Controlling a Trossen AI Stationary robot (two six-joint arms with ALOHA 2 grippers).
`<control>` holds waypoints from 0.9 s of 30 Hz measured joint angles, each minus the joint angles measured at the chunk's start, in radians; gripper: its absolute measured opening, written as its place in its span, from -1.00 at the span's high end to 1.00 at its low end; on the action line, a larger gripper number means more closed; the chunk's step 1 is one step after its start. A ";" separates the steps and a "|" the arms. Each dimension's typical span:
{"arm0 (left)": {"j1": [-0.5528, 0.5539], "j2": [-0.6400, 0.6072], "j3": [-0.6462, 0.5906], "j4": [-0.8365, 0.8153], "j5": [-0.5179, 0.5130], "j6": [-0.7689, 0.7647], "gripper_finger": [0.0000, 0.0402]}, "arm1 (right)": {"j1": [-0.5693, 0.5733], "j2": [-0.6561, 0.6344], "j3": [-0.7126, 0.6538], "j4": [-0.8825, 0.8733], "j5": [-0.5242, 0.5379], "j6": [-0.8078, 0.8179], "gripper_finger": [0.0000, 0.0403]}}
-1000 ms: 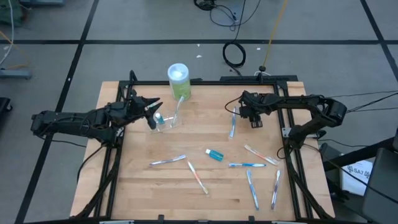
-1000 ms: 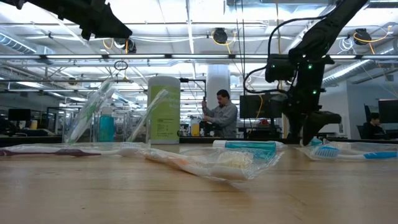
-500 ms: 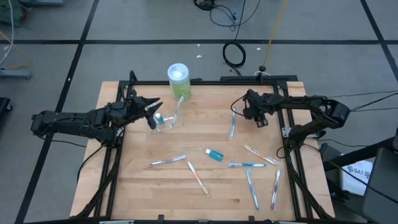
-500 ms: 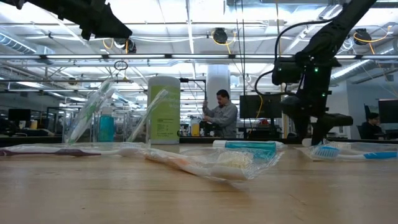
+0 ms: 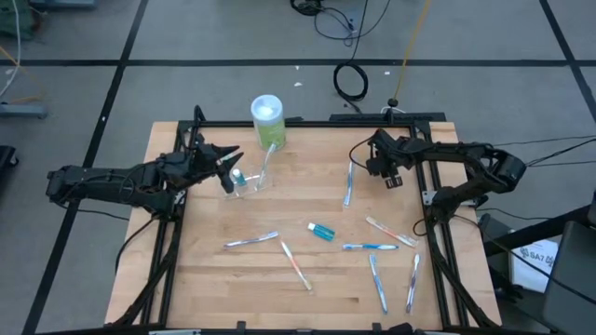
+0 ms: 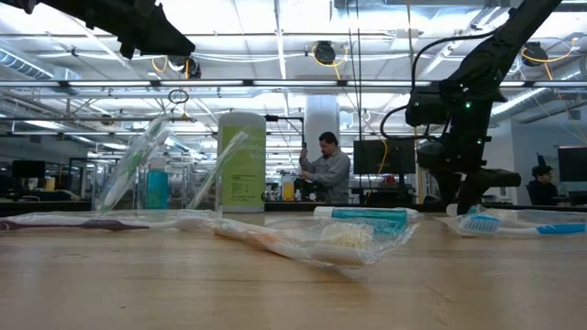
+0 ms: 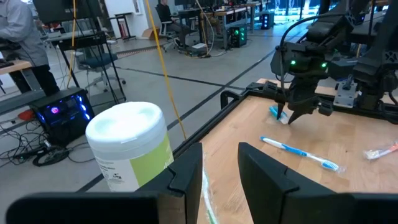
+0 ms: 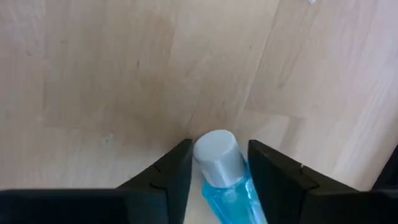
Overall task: Pick & Place toothbrushing station
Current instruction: Put the top blue mouthwash into the transparent organizer
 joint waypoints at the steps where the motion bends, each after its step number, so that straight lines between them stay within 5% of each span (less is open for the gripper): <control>1: 0.000 0.000 0.000 0.006 0.000 0.000 0.46 | -0.004 0.000 0.000 0.001 -0.014 0.000 0.31; 8: 0.000 0.000 0.000 0.015 0.000 0.000 0.46 | -0.007 0.000 -0.001 0.012 -0.039 0.014 0.52; 16: 0.000 0.000 0.000 0.030 0.000 0.000 0.46 | 0.012 -0.022 -0.003 0.032 -0.033 0.122 0.47; 27: 0.000 0.000 0.000 0.033 0.000 -0.012 0.46 | 0.114 -0.214 -0.005 0.182 -0.053 0.396 0.51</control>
